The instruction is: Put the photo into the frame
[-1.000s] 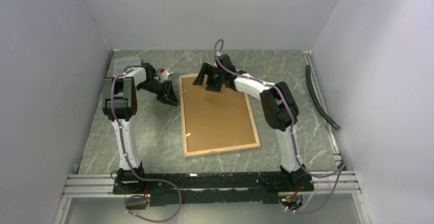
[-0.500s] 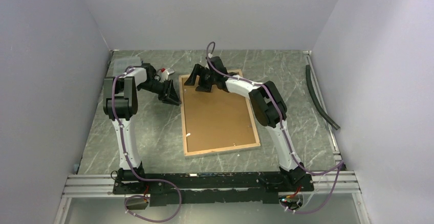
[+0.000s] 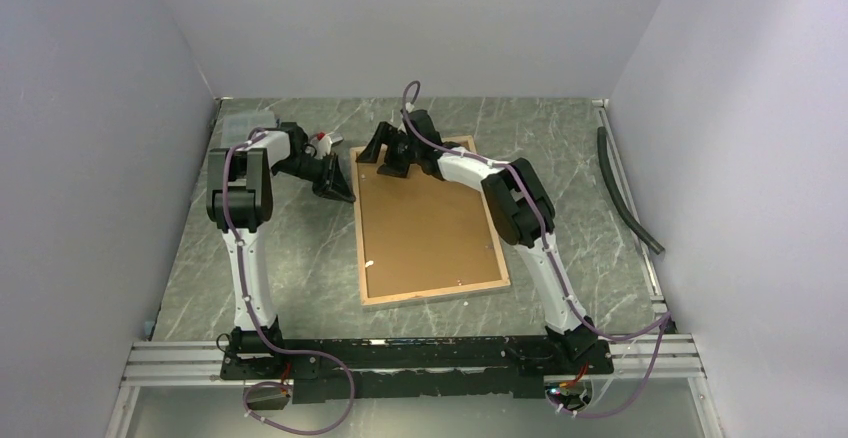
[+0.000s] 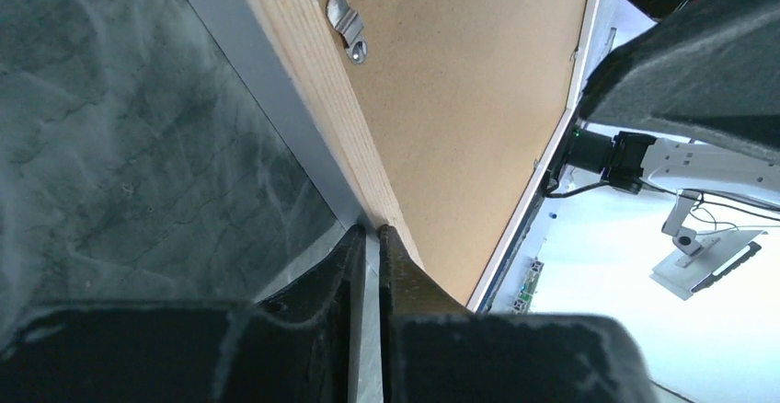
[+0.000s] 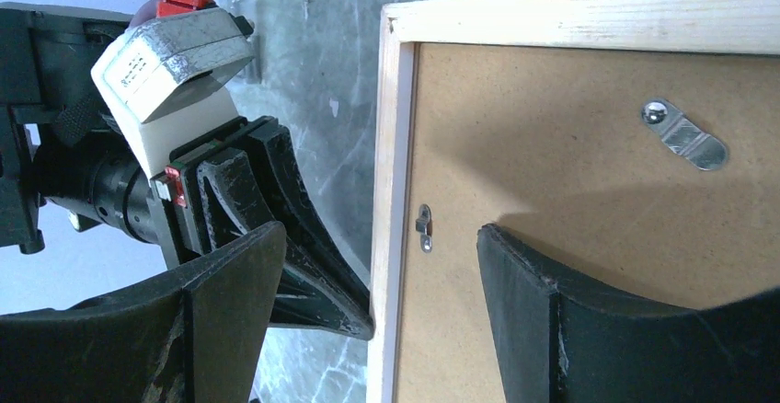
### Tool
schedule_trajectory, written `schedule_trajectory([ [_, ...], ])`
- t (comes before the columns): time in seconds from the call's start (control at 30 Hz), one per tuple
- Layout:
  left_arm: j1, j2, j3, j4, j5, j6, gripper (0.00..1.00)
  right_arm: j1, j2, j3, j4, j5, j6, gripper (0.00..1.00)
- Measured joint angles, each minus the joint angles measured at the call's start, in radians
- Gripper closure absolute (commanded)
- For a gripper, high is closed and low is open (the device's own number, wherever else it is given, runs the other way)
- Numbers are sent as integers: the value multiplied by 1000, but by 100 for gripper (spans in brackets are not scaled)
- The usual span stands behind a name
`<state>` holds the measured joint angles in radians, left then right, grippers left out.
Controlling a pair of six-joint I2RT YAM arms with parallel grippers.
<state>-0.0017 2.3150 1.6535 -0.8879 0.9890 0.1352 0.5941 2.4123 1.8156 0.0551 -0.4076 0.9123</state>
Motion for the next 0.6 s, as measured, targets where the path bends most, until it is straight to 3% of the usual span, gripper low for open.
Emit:
schedule_trajectory([
  [0.6,5,-1,-37,32,48,-9,92,48,10,-11,41,-6,33,23],
])
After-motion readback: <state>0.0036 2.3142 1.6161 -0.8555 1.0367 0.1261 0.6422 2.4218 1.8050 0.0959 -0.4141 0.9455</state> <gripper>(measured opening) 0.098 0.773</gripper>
